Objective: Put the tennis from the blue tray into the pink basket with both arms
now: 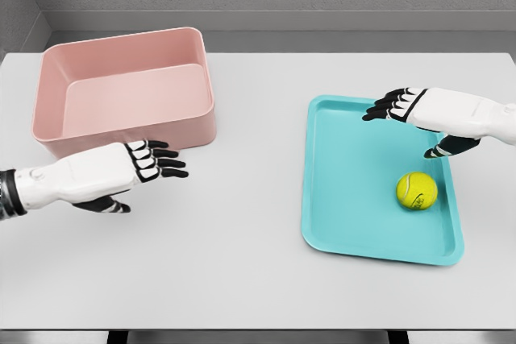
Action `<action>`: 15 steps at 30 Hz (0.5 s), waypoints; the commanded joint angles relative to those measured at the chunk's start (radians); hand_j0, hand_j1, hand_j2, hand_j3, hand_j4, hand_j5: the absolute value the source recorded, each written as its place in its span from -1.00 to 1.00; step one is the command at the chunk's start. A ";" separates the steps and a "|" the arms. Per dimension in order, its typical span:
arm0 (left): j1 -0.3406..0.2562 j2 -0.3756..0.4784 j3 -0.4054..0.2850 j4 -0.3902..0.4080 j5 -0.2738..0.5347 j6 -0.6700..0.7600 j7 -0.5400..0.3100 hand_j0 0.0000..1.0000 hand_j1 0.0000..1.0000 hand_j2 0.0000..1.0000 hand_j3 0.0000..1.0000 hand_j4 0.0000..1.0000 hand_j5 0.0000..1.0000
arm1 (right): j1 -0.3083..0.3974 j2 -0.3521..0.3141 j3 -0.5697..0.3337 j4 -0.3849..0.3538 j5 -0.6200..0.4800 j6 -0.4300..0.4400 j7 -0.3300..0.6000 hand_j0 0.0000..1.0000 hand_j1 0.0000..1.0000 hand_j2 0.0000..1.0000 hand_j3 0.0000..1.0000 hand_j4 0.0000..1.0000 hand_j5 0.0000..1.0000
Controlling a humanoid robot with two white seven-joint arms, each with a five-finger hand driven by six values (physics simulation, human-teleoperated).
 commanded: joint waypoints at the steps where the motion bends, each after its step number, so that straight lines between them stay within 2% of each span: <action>1: -0.002 0.000 -0.024 0.000 0.004 0.000 -0.021 1.00 1.00 1.00 1.00 1.00 1.00 | 0.000 -0.001 -0.001 0.000 -0.006 0.002 -0.002 1.00 1.00 1.00 1.00 1.00 1.00; 3: -0.021 0.000 -0.024 0.000 -0.033 0.000 -0.118 1.00 1.00 1.00 1.00 1.00 1.00 | 0.000 -0.011 -0.001 0.000 -0.006 0.002 -0.002 1.00 1.00 1.00 1.00 1.00 1.00; 6: -0.049 -0.003 -0.024 -0.002 -0.068 0.000 -0.144 1.00 1.00 1.00 1.00 1.00 1.00 | 0.003 -0.028 0.004 0.000 -0.006 0.002 -0.006 1.00 1.00 1.00 1.00 1.00 1.00; 7: -0.051 -0.018 -0.024 -0.002 -0.104 0.000 -0.187 1.00 1.00 1.00 1.00 1.00 1.00 | 0.024 -0.040 0.005 0.000 -0.006 0.002 -0.052 1.00 1.00 1.00 1.00 1.00 1.00; 9: -0.055 -0.032 -0.024 -0.002 -0.101 0.000 -0.230 1.00 1.00 1.00 1.00 1.00 1.00 | 0.106 -0.074 -0.001 0.003 -0.006 0.002 -0.218 1.00 1.00 1.00 1.00 1.00 1.00; 11: -0.071 -0.041 -0.024 -0.002 -0.093 0.000 -0.222 1.00 1.00 1.00 1.00 1.00 1.00 | 0.110 -0.086 -0.001 0.000 -0.006 0.002 -0.197 1.00 1.00 1.00 1.00 1.00 1.00; 12: -0.069 -0.049 -0.024 -0.002 -0.092 0.000 -0.222 1.00 1.00 1.00 1.00 1.00 1.00 | 0.103 -0.090 -0.005 0.001 -0.006 0.002 -0.132 1.00 1.00 1.00 1.00 1.00 1.00; 15: -0.071 -0.055 -0.024 -0.002 -0.070 0.000 -0.228 1.00 1.00 1.00 1.00 1.00 1.00 | 0.100 -0.103 -0.028 0.000 -0.006 0.002 -0.078 1.00 1.00 1.00 1.00 1.00 1.00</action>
